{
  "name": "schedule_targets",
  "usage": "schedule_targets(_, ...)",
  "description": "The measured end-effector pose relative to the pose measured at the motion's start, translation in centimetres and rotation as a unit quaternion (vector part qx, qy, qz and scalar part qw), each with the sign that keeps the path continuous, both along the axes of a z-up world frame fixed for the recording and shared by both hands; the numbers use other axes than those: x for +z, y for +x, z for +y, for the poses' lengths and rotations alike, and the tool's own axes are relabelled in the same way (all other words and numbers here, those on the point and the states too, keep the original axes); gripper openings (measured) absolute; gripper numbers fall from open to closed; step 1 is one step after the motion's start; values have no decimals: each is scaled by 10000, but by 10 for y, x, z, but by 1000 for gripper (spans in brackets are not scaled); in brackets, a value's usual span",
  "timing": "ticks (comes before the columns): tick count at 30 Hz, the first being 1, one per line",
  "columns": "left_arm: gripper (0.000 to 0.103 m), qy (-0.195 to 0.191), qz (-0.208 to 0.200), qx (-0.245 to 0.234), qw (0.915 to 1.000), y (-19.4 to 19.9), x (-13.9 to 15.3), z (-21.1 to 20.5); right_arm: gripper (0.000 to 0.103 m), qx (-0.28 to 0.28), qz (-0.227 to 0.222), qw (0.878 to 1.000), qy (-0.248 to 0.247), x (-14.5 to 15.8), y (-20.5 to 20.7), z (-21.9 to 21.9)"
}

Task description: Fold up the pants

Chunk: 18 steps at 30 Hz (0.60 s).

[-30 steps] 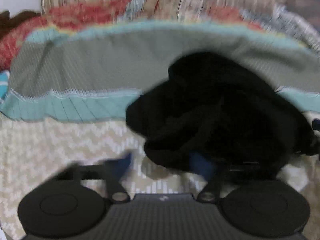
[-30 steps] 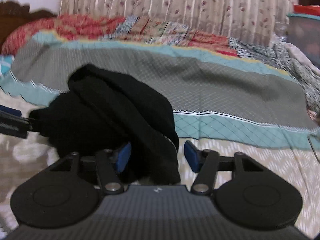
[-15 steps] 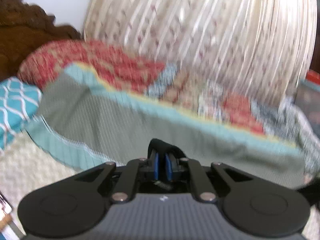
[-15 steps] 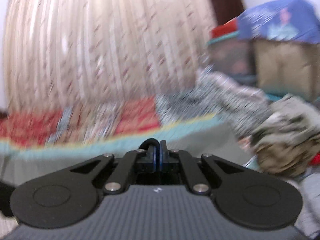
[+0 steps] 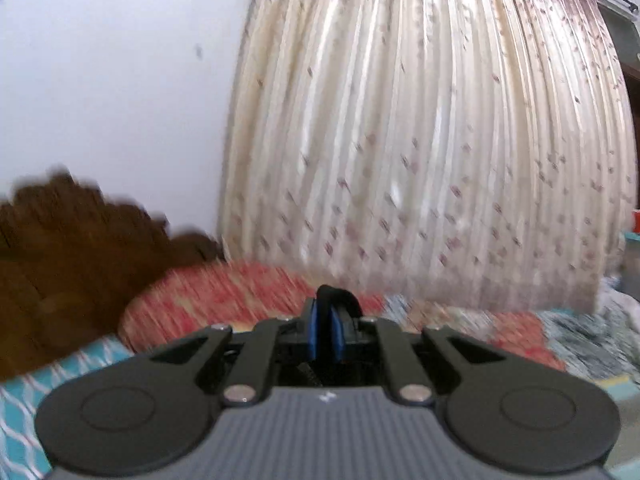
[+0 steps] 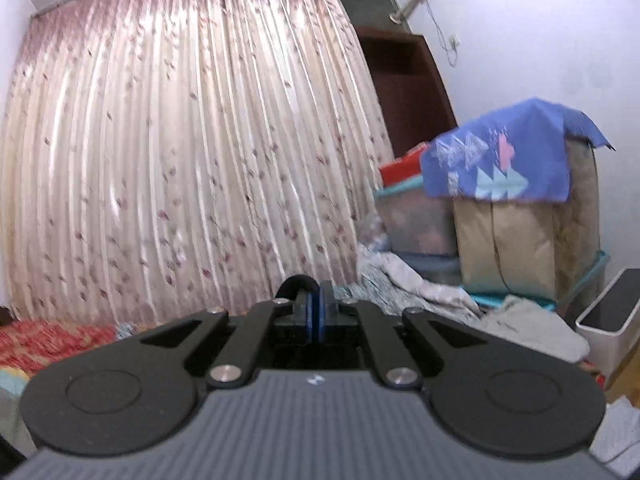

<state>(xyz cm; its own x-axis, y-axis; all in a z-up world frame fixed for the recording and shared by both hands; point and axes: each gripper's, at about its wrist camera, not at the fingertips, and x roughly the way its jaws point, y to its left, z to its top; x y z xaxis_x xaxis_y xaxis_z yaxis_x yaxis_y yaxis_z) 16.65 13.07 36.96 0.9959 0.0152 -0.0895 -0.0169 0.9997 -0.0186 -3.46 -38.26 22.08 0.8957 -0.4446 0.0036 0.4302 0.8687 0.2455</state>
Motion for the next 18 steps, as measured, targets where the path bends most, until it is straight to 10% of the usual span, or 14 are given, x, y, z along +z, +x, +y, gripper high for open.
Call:
schedule_targets(10, 7, 673, -1493, 936, 9820, -1, 173, -54, 6, 910, -546, 9942, 193, 34, -54, -8)
schedule_targets(13, 7, 1154, -1561, 621, 9790, 19, 175, -128, 6, 939, -480, 9940, 282, 15, -63, -17)
schedule_targets(18, 7, 1953, -885, -367, 9761, 73, 99, -285, 6, 741, 159, 9967, 273, -47, -71, -28)
